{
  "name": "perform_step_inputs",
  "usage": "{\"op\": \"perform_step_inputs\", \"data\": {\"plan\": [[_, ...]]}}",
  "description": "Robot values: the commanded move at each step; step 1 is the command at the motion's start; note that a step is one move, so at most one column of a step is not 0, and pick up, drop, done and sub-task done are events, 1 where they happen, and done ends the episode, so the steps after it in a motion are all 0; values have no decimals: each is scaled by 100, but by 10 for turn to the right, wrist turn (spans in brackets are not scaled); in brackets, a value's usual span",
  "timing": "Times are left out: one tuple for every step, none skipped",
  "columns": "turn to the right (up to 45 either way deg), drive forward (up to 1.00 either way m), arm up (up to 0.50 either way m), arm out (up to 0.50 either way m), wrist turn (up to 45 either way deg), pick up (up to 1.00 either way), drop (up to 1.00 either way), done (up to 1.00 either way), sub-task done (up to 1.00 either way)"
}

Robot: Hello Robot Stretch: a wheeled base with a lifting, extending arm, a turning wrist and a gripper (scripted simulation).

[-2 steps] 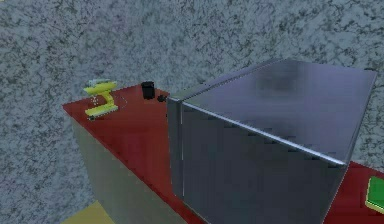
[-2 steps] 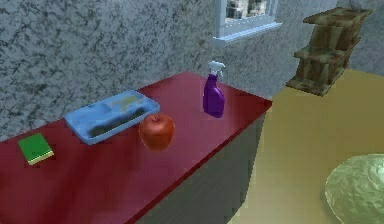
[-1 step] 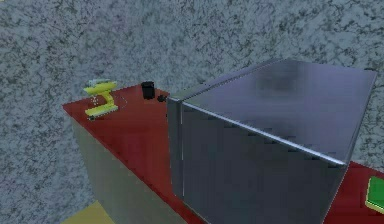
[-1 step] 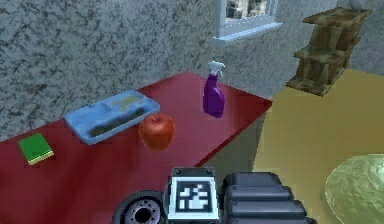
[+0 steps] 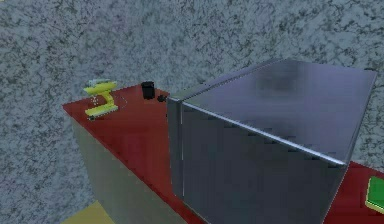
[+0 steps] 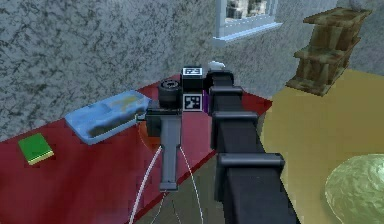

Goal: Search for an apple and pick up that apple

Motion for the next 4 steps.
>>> {"op": "perform_step_inputs", "data": {"plan": [[0,0,0,0,450,0,0,0,0],[0,0,0,0,450,0,0,0,0],[0,0,0,0,450,0,0,0,0],[0,0,0,0,210,0,0,0,0]]}}
